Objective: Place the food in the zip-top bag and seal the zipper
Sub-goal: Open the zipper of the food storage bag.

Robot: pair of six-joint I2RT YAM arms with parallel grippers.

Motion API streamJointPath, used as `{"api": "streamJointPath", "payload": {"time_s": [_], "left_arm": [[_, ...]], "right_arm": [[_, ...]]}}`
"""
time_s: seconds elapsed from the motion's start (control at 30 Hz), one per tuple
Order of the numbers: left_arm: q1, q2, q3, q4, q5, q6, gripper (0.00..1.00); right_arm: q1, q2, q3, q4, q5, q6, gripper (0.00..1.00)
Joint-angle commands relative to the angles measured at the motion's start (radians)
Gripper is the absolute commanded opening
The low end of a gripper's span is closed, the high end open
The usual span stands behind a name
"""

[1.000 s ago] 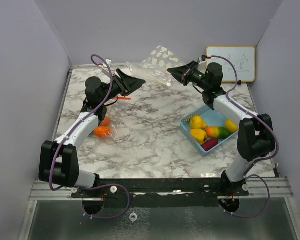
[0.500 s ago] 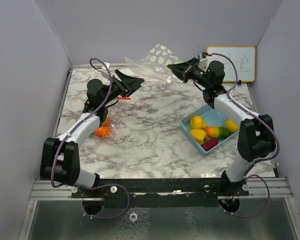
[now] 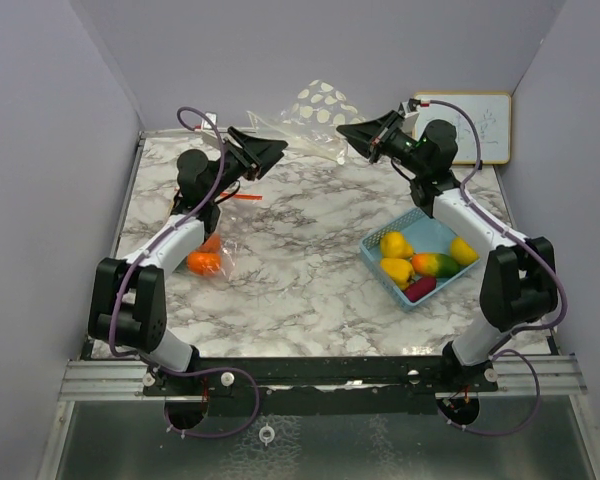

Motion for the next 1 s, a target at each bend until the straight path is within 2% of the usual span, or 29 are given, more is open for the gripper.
{"api": "streamJointPath", "payload": {"time_s": [0.0,0.07,0.23,0.27,0.3,0.4,0.5,0.6,0.7,0.77,0.8,0.9,0.97], "left_arm": [[-0.007,0.031,0.04,0.074,-0.028,-0.017,0.52],[-0.011,0.05,0.054,0.086,-0.03,-0.02,0.49],[-0.02,0.103,0.097,0.138,-0.038,-0.044,0.49],[-0.023,0.113,0.109,0.146,-0.037,-0.047,0.46],[-0.026,0.122,0.12,0.156,-0.033,-0.052,0.38],[-0.028,0.149,0.145,0.188,-0.011,-0.067,0.01],[-0.027,0.164,0.141,0.229,0.021,-0.093,0.0],[-0.014,0.156,0.136,0.197,0.061,-0.083,0.0],[0.019,0.132,0.159,0.028,0.126,-0.004,0.0],[0.042,0.114,0.205,-0.169,0.167,0.106,0.0],[0.05,0.108,0.241,-0.3,0.183,0.178,0.0],[0.05,0.121,0.433,-0.755,0.169,0.453,0.0],[0.046,0.157,0.566,-0.991,0.141,0.592,0.0]], "right_arm": [[0.007,-0.041,-0.006,0.011,-0.034,-0.013,0.02],[0.014,-0.046,-0.013,0.008,-0.039,-0.013,0.02],[0.03,-0.073,-0.063,0.005,-0.029,-0.007,0.02],[0.03,-0.079,-0.072,0.006,-0.028,-0.004,0.02],[0.03,-0.084,-0.078,0.002,-0.027,-0.006,0.02],[0.03,-0.099,-0.088,-0.017,-0.021,-0.023,0.02],[0.028,-0.111,-0.089,-0.069,-0.006,-0.06,0.02],[0.013,-0.126,-0.04,-0.249,0.013,-0.2,0.07],[0.01,-0.137,0.114,-0.586,0.114,-0.509,0.24],[0.015,-0.148,0.21,-0.76,0.236,-0.709,0.36],[0.019,-0.157,0.237,-0.807,0.283,-0.793,0.42],[0.048,-0.184,0.294,-0.896,0.392,-1.016,0.48],[0.099,-0.184,0.329,-0.936,0.438,-1.136,0.52]]}}
